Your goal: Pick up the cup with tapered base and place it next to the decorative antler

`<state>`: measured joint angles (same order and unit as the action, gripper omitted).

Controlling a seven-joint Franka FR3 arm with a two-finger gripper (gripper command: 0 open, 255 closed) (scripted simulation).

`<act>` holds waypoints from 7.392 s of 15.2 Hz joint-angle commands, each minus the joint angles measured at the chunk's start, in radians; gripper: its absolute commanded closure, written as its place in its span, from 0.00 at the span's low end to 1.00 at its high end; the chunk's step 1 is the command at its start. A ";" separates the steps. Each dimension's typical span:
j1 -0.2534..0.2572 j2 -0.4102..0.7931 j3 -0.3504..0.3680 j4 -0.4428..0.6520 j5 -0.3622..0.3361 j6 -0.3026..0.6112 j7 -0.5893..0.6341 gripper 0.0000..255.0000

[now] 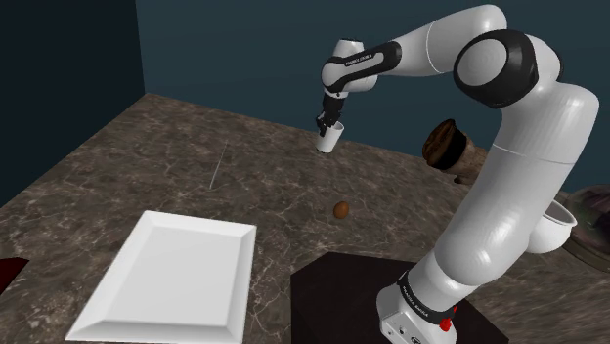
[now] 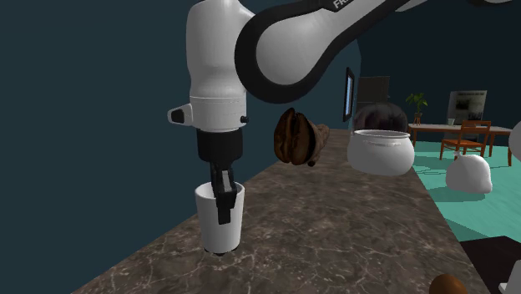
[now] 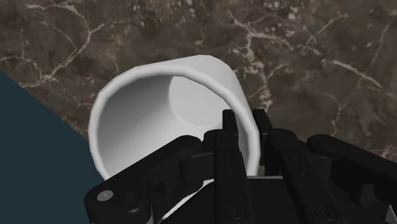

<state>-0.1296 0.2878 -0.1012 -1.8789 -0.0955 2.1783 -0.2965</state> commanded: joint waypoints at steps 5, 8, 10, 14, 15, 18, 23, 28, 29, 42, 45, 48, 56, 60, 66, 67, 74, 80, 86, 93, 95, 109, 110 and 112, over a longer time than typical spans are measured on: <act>0.000 0.000 0.000 0.000 0.000 0.000 0.000 1.00; 0.000 -0.012 0.000 0.011 0.000 -0.023 -0.002 1.00; 0.001 -0.023 0.000 0.024 0.000 -0.047 -0.004 1.00; 0.002 -0.044 0.000 0.052 0.001 -0.095 -0.008 1.00; 0.002 -0.048 0.000 0.059 0.001 -0.107 -0.009 1.00; 0.002 -0.061 0.000 0.083 0.001 -0.143 -0.012 1.00; 0.003 -0.078 0.000 0.127 0.002 -0.205 -0.017 1.00; 0.004 -0.091 0.000 0.178 0.003 -0.268 -0.022 1.00; 0.004 -0.093 0.000 0.189 0.003 -0.281 -0.023 1.00; 0.004 -0.096 0.000 0.359 0.007 -0.453 -0.039 1.00; 0.004 -0.091 0.000 0.407 0.008 -0.495 -0.043 1.00; 0.004 -0.083 0.000 0.458 0.009 -0.539 -0.048 1.00; 0.001 -0.046 -0.001 0.619 0.013 -0.663 -0.060 1.00; -0.001 -0.016 -0.002 0.718 0.016 -0.731 -0.068 1.00; -0.007 0.053 -0.004 0.908 0.021 -0.852 -0.082 1.00; -0.009 0.069 -0.004 0.948 0.023 -0.875 -0.084 1.00; -0.039 0.066 -0.015 1.013 0.026 -0.939 -0.128 1.00; -0.102 -0.132 -0.053 0.721 0.014 -0.833 -0.232 1.00; -0.168 -0.249 -0.107 0.565 0.003 -0.781 -0.351 1.00; -0.243 -0.326 -0.185 0.470 -0.007 -0.746 -0.504 1.00; -0.265 -0.337 -0.210 0.456 -0.008 -0.739 -0.550 1.00; -0.440 -0.276 -0.408 0.520 0.042 -0.718 -0.914 1.00; -0.456 -0.261 -0.423 0.536 0.053 -0.719 -0.943 1.00; -0.490 -0.225 -0.453 0.573 0.078 -0.724 -1.002 1.00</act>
<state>-0.6009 0.0404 -0.5373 -1.3267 -0.0329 1.4543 -1.2641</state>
